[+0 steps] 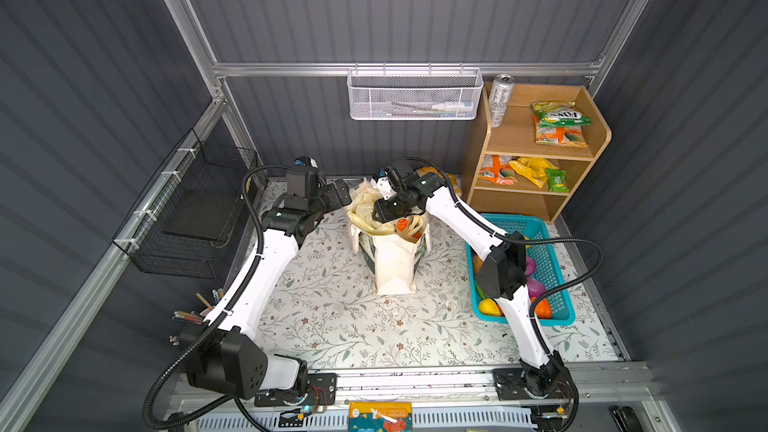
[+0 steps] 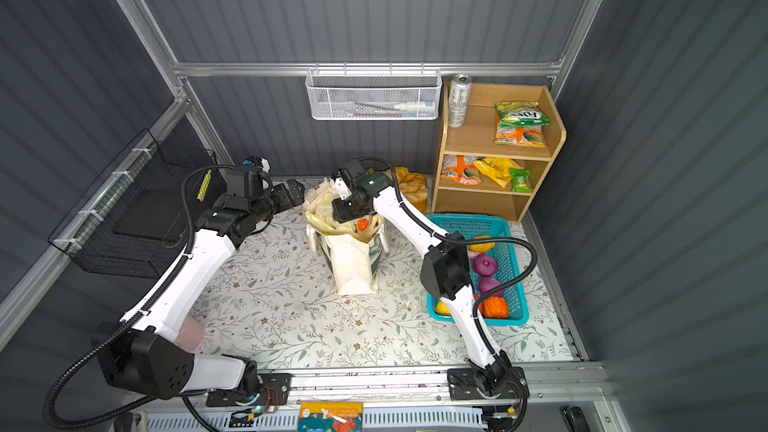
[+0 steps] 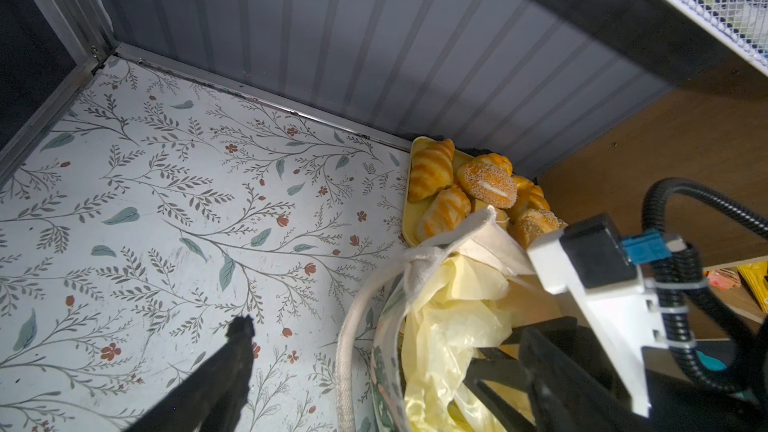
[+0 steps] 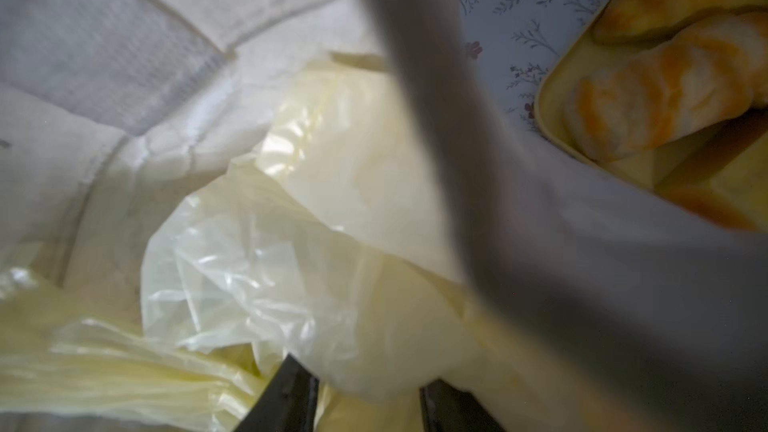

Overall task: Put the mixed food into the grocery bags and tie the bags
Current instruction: 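Open the right gripper and withdraw it from the tote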

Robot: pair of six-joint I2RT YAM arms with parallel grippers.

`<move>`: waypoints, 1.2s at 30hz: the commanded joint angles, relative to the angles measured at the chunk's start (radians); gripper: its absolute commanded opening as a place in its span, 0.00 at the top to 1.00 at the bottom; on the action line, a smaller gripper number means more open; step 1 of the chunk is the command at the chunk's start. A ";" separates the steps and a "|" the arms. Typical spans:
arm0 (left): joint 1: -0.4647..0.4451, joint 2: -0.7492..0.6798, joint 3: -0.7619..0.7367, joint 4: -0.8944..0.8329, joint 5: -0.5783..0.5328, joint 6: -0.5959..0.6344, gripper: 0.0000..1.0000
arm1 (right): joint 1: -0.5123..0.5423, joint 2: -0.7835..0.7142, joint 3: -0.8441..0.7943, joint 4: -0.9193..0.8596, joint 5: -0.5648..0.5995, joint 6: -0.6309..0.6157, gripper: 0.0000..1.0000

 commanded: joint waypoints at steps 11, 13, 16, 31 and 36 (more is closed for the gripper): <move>0.008 0.041 0.114 -0.029 0.043 0.069 0.00 | -0.015 -0.133 0.229 -0.081 -0.125 0.010 0.45; 0.007 0.046 0.135 -0.040 0.042 0.088 0.00 | -0.027 -0.175 0.247 -0.076 -0.137 0.016 0.39; 0.008 0.054 0.171 -0.052 0.035 0.126 0.00 | -0.061 -0.276 0.195 -0.033 -0.157 0.032 0.31; 0.008 0.029 0.152 0.034 -0.053 0.256 0.00 | -0.378 -0.879 -0.582 0.356 -0.175 0.133 0.11; 0.008 0.000 0.092 0.053 -0.078 0.270 0.00 | -0.489 -1.028 -0.824 0.444 -0.146 0.174 0.08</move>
